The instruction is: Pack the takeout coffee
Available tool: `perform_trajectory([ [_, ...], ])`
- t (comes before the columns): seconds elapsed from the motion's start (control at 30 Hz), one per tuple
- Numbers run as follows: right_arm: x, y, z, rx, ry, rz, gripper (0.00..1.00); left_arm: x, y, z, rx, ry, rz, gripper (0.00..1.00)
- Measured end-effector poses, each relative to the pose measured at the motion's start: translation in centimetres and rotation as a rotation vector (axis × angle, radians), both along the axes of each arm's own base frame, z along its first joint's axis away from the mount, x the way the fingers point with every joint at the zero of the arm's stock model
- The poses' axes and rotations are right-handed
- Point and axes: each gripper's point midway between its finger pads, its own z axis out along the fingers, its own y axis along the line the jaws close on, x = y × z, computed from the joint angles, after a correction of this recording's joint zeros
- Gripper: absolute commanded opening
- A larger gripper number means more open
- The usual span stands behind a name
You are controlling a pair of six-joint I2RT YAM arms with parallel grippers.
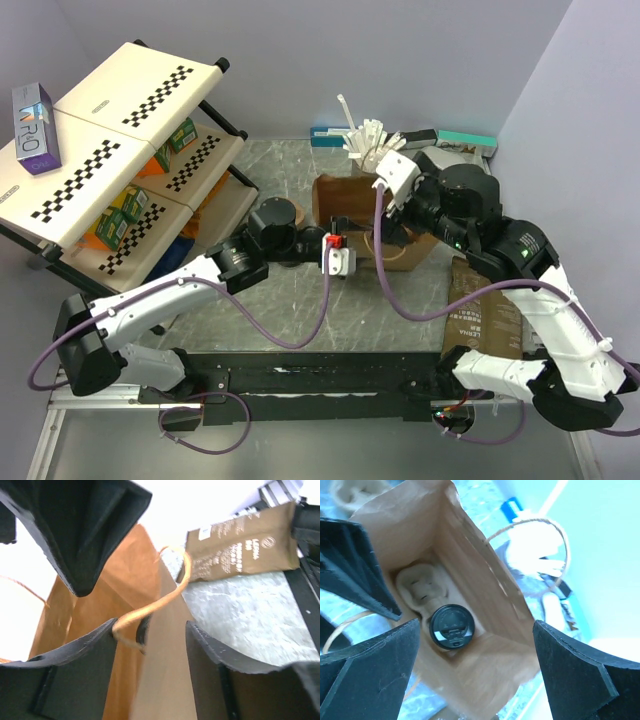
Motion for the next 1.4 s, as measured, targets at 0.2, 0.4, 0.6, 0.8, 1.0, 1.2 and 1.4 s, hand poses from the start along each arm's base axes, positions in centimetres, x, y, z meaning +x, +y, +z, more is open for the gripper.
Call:
perform_trajectory([
  [0.2, 1.9, -0.9, 1.8, 0.049, -0.047, -0.076, 0.99, 0.8, -0.4, 2.3, -0.039, -0.019, 0.024, 0.66],
  [0.4, 4.8, -1.6, 6.2, 0.160, -0.119, -0.162, 0.98, 1.4, 0.1, 4.9, -0.072, -0.036, 0.058, 0.68],
  [0.6, 7.4, -2.2, 8.1, 0.244, -0.138, -0.226, 0.96, 1.8, 2.4, 7.3, -0.108, -0.051, 0.131, 0.75],
  [0.8, 8.7, -2.7, 7.0, 0.273, -0.090, -0.268, 0.95, 6.7, 6.9, 14.1, -0.269, 0.002, 0.344, 0.75],
  [1.0, 8.8, -3.8, 7.0, 0.281, -0.085, -0.302, 0.94, 17.2, 10.0, 19.2, -0.441, 0.113, 0.556, 0.72],
  [1.2, 8.2, -4.7, 6.7, 0.290, -0.079, -0.315, 0.94, 28.4, 8.4, 13.7, -0.453, 0.381, 0.613, 0.71],
  [1.4, 8.1, -6.1, 5.8, 0.301, -0.050, -0.355, 0.94, 35.3, 7.1, 5.9, -0.441, 0.650, 0.596, 0.71],
])
